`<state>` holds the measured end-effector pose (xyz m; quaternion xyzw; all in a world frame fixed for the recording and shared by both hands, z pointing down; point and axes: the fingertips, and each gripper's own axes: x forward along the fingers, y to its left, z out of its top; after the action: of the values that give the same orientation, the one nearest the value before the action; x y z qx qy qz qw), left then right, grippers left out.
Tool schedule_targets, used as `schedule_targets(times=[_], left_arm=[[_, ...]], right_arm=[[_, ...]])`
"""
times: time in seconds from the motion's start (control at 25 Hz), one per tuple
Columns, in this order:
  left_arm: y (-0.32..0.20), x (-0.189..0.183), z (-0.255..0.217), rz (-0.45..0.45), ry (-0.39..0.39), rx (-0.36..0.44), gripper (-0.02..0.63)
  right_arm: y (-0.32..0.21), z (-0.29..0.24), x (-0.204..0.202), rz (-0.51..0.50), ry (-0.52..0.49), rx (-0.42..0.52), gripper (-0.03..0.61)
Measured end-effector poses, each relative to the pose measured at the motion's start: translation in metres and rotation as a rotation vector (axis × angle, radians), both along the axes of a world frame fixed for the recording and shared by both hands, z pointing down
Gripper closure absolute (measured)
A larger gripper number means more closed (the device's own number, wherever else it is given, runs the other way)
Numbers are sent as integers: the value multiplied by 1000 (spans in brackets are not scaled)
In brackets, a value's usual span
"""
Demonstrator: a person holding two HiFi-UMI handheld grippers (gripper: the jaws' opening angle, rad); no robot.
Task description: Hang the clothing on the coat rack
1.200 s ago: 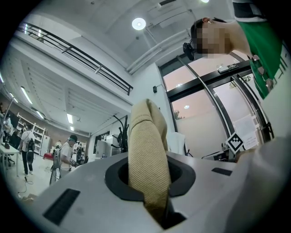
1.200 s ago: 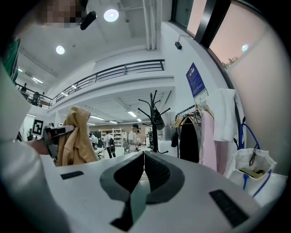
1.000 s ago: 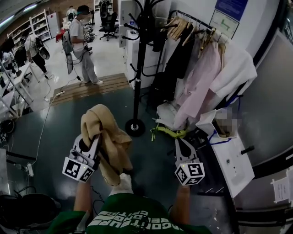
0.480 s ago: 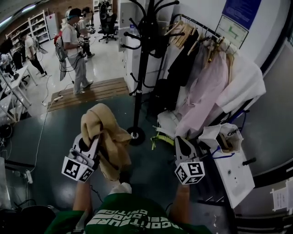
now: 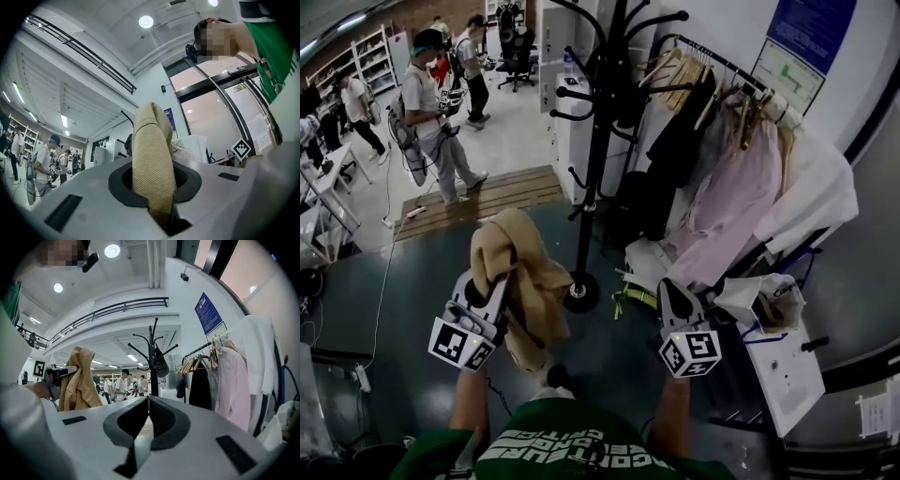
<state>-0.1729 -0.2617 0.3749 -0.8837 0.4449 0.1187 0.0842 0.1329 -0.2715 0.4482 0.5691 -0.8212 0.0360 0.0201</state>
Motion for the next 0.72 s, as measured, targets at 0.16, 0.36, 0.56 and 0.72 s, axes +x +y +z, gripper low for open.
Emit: schedule_targets(times=[0.16, 0.36, 0.56, 0.72], left_arm=[[-27, -6, 2, 22, 6, -12, 558], [-53, -13, 8, 48, 20, -34, 558], [-74, -14, 7, 63, 18, -34, 559], [-83, -11, 3, 66, 10, -32, 558]], right_arm=[[-23, -2, -10, 12, 6, 1, 569], [-43, -5, -22, 27, 18, 7, 569], [-57, -16, -30, 37, 28, 23, 569], [-66, -24, -31, 37, 24, 35, 569]])
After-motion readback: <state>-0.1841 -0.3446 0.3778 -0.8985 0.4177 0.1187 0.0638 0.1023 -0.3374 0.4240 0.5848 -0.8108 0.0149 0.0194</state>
